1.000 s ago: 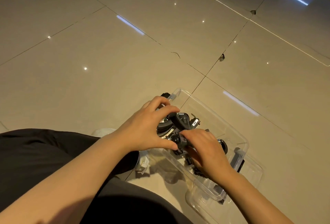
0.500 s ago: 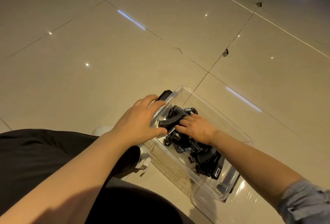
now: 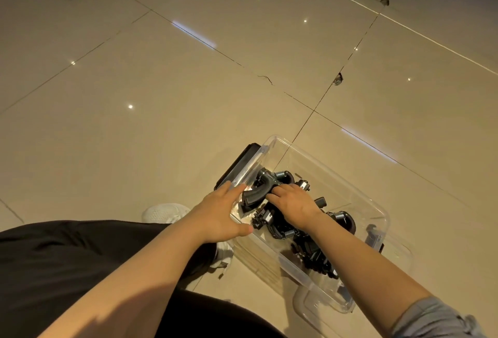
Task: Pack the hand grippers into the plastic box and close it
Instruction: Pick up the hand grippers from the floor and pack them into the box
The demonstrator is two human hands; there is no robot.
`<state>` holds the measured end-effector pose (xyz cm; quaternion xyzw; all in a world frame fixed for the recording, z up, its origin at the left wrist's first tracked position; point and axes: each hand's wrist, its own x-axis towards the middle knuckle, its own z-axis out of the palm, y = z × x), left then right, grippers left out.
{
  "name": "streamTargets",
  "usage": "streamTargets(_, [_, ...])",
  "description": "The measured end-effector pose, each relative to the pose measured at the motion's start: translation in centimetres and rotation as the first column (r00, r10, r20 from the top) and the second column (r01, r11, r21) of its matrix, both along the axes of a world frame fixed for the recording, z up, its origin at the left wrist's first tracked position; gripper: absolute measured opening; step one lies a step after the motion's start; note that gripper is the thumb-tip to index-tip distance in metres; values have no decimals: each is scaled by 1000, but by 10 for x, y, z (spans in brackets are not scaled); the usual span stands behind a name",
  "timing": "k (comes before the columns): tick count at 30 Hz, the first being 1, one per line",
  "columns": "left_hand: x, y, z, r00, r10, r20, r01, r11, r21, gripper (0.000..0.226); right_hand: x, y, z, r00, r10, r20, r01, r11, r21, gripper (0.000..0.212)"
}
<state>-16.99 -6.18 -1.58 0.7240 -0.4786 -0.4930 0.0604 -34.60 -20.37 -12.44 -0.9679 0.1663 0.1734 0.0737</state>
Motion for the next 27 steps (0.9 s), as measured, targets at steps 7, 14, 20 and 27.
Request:
streamTargets(7, [-3, -4, -2, 1000, -11, 0, 11, 999, -33, 96, -9, 10, -5, 971, -199, 131, 205, 978, -31, 37])
streamTargets(14, [0, -3, -2, 998, 5, -55, -6, 1000, -15, 93, 0, 13, -1, 961, -262, 85, 253, 962, 107, 41])
streamTargets(20, [6, -6, -5, 994, 25, -104, -25, 1000, -7, 91, -1, 29, 1, 941, -335, -43, 337, 921, 194, 55])
streamTargets(27, [19, -18, -4, 978, 45, -203, -52, 998, -27, 84, 9, 44, 1, 873, -488, -14, 479, 852, 212, 51])
